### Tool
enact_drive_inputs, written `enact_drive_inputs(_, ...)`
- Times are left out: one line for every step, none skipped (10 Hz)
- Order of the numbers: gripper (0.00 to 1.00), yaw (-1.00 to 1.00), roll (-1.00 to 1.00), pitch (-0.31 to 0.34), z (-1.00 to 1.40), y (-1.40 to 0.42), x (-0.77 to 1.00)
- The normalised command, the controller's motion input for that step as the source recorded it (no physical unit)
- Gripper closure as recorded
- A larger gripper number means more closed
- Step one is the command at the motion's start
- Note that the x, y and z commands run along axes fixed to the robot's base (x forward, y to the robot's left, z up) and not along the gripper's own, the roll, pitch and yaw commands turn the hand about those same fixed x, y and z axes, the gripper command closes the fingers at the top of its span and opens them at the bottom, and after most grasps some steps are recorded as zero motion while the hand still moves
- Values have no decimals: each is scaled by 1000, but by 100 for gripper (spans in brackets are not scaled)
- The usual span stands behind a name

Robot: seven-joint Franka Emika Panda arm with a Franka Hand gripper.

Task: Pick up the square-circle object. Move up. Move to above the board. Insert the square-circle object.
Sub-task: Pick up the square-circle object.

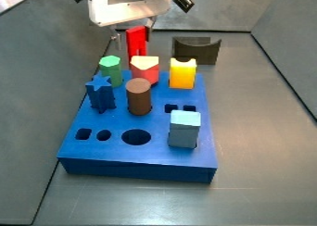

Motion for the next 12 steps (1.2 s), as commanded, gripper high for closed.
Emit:
enact_drive_inputs(0,0,13,0,0,0,0)
enact_drive_inputs(100,0,0,0,0,0,0)
enact_drive_inputs(100,0,0,0,0,0,0)
enact_drive_inputs(100,0,0,0,0,0,0)
enact_drive_inputs(100,0,0,0,0,0,0)
enact_drive_inputs(100,0,0,0,0,0,0)
enact_drive_inputs(100,0,0,0,0,0,0)
enact_drive_inputs(100,0,0,0,0,0,0)
enact_drive_inputs(100,0,0,0,0,0,0)
enact_drive_inputs(100,0,0,0,0,0,0)
enact_drive_inputs(100,0,0,0,0,0,0)
enact_drive_inputs(100,0,0,0,0,0,0)
